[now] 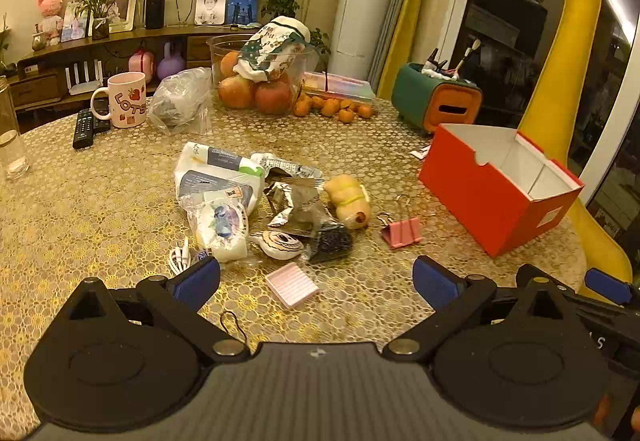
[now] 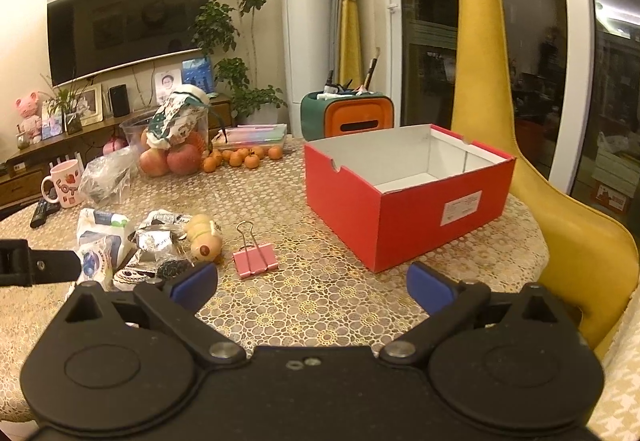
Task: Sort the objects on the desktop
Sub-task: 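Grasp the blueberry-printed bag with the left tool while the right tool grasps the pink binder clip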
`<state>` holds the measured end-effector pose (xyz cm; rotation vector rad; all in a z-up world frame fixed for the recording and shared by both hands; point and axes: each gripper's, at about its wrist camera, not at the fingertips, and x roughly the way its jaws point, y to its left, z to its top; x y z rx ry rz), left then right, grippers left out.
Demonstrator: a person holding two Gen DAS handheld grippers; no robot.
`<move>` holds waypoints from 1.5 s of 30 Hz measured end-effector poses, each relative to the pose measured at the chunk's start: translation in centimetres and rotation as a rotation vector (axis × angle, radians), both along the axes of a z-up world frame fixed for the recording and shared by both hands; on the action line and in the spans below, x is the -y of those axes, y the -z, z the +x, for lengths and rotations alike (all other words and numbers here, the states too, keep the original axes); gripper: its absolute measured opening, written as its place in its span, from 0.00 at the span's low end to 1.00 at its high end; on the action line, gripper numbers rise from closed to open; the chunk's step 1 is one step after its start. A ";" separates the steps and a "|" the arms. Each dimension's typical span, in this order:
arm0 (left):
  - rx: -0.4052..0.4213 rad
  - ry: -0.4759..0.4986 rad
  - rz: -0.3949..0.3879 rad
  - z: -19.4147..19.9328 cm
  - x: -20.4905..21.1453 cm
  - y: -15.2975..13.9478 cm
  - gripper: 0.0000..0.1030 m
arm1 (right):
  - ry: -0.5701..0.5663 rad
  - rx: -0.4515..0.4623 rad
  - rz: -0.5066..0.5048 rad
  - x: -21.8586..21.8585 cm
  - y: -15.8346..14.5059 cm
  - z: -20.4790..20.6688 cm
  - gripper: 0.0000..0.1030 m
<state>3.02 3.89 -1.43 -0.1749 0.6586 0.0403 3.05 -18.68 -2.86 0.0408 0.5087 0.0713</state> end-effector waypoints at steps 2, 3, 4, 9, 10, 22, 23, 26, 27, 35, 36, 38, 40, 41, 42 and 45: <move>-0.005 -0.002 0.008 0.6 -0.3 0.6 1.00 | -0.010 -0.011 -0.008 -0.2 0.5 0.8 0.96; -0.010 -0.004 0.013 1.0 -0.5 0.9 1.00 | -0.017 -0.016 -0.012 -0.3 0.8 1.2 0.96; -0.014 -0.005 0.017 1.3 -0.7 1.2 1.00 | -0.026 -0.024 -0.015 -0.4 1.1 1.7 0.95; -0.029 -0.031 0.019 3.1 -2.1 2.6 1.00 | -0.081 -0.040 -0.035 -1.2 2.3 3.7 0.95; -0.027 -0.038 0.019 3.4 -2.4 2.9 1.00 | -0.093 -0.040 -0.039 -1.4 2.6 4.1 0.95; -0.047 -0.135 0.092 7.7 -6.1 5.9 1.00 | -0.146 -0.083 -0.104 -2.4 5.5 9.5 0.95; -0.049 -0.138 0.099 8.1 -6.2 6.1 1.00 | -0.146 -0.089 -0.100 -2.5 5.8 9.9 0.94; -0.056 -0.149 0.119 9.1 -6.5 6.7 1.00 | -0.149 -0.097 -0.103 -2.7 6.6 11.1 0.94; -0.060 -0.150 0.120 9.4 -6.6 6.9 1.00 | -0.152 -0.099 -0.106 -2.9 6.8 11.5 0.93; -0.075 -0.177 0.142 11.5 -7.3 7.9 0.99 | -0.198 -0.098 -0.127 -4.5 8.2 14.2 0.91; -0.078 -0.180 0.139 11.7 -7.4 8.0 0.99 | -0.201 -0.097 -0.131 -4.7 8.3 14.5 0.91; -0.083 -0.185 0.137 11.9 -7.5 8.2 0.99 | -0.208 -0.101 -0.133 -4.9 8.6 14.9 0.89; -0.086 -0.187 0.140 12.1 -7.5 8.4 0.99 | -0.213 -0.112 -0.135 -5.1 9.0 15.5 0.86; -0.087 -0.186 0.140 12.1 -7.5 8.5 0.99 | -0.213 -0.118 -0.136 -5.3 9.1 15.8 0.85; -0.086 -0.186 0.139 12.3 -7.6 8.5 0.99 | -0.214 -0.121 -0.134 -5.3 9.2 16.0 0.85; -0.089 -0.181 0.140 12.5 -7.5 8.7 0.95 | -0.217 -0.127 -0.129 -5.4 9.5 16.5 0.83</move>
